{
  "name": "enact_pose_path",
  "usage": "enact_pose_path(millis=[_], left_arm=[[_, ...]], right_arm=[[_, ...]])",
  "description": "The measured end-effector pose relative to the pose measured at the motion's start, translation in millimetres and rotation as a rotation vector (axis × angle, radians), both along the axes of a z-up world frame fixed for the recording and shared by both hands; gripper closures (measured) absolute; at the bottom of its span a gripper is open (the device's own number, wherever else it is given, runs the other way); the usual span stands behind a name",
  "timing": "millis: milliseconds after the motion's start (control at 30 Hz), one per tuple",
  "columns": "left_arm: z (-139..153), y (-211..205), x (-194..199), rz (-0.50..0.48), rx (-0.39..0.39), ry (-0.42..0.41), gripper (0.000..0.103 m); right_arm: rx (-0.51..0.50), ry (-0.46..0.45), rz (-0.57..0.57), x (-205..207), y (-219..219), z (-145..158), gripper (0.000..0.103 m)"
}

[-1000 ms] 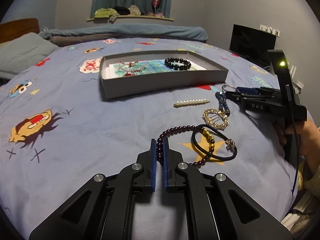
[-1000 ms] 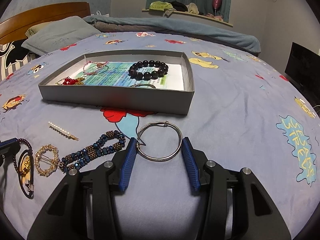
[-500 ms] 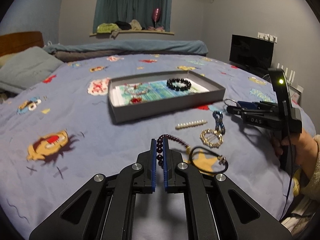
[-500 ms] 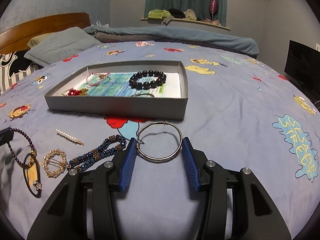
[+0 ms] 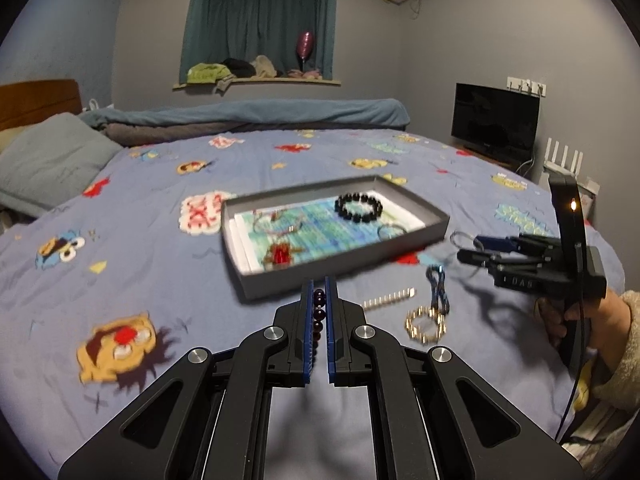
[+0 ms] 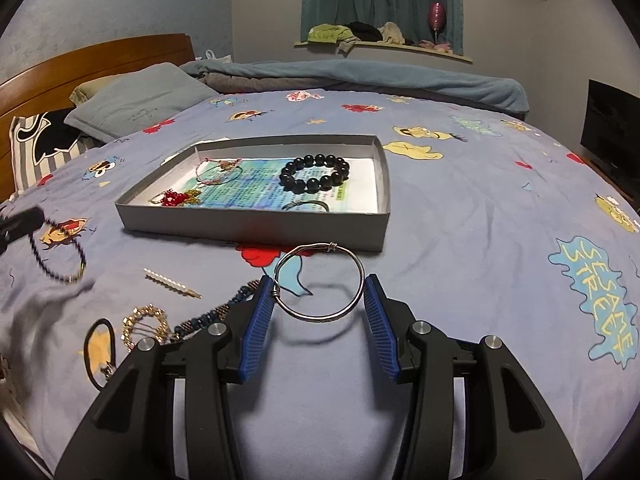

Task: Organize jewelry
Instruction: 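Lift the bracelet and hoop and carry them over the gray tray with both tools, then lower the bracelet and hoop onto the tray paper and open both tools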

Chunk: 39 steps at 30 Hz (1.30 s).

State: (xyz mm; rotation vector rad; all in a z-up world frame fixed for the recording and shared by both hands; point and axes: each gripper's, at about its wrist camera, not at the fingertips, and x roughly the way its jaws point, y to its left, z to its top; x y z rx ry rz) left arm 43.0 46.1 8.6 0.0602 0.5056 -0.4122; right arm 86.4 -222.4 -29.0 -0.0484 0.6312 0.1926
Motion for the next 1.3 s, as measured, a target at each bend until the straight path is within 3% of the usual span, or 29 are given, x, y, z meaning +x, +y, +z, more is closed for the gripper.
enact_pose_path(millis=[433, 667, 967, 1100, 1300], left_arm=[[30, -30, 77, -0.065, 0.022, -0.002, 0.097], [31, -54, 108, -0.089, 0.044, 0.004, 0.097], [19, -87, 137, -0.146, 0.077, 0.043, 0.097], [4, -97, 151, -0.166, 0.070, 0.114, 0.097], [-22, -90, 167, -0.116, 0.085, 0.202, 0.097]], right_arm=[[-0.081, -0.060, 0.033, 50, 7, 35, 0.057], [-0.078, -0.024, 0.025, 87, 3, 35, 0.057], [-0.049, 0.051, 0.025, 115, 2, 20, 0.057], [-0.043, 0.076, 0.041, 119, 4, 16, 0.057], [-0.071, 0.111, 0.070, 125, 16, 10, 0.057]])
